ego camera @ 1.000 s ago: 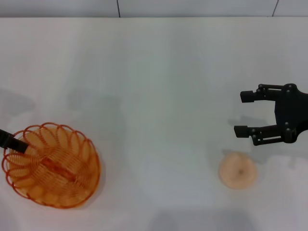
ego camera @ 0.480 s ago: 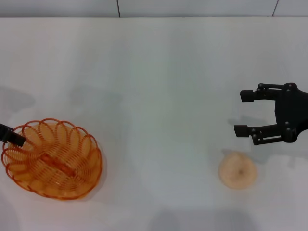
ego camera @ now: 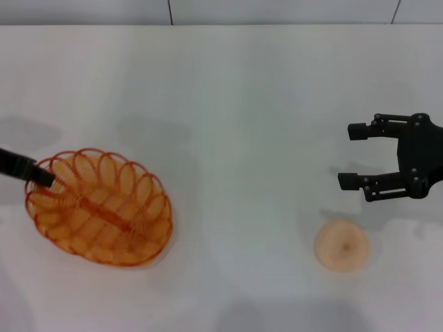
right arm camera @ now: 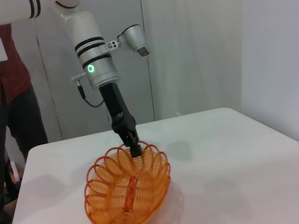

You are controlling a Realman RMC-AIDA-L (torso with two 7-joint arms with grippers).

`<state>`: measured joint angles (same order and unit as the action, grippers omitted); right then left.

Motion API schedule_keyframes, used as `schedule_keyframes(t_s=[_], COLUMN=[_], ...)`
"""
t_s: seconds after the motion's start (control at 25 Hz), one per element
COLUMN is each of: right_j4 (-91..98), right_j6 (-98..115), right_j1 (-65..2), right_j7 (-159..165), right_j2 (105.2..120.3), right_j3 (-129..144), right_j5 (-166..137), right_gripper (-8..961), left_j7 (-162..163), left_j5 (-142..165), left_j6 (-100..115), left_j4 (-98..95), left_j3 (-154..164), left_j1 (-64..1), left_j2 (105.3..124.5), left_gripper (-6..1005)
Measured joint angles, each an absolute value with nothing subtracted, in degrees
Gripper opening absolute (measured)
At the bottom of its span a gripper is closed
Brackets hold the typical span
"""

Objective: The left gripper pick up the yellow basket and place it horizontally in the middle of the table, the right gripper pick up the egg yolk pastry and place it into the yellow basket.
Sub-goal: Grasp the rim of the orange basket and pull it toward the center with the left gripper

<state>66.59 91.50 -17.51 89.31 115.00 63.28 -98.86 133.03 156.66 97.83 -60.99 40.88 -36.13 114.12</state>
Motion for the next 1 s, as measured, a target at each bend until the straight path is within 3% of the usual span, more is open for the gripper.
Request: schedule_keyframes(t_s=[0.56, 1.0], right_j4=[65.5, 65.5], right_j6=[91.5, 92.1], right_j1=[-18.7, -19.2], right_j7=[89.5, 89.7], right_j2=[115.06, 115.05], right_j3=[63.2, 63.2], right_j5=[-98.8, -98.8], right_gripper=[857, 857], left_j7=[146.5, 157.6], left_j5=[151.9, 149.2], left_j6=[94.7, 91.2], left_j4=[-60.9, -59.0], left_j3=[40.7, 40.9], left_j1=[-40.3, -39.9], left_j2=[114.39, 114.8], left_gripper=[83, 81])
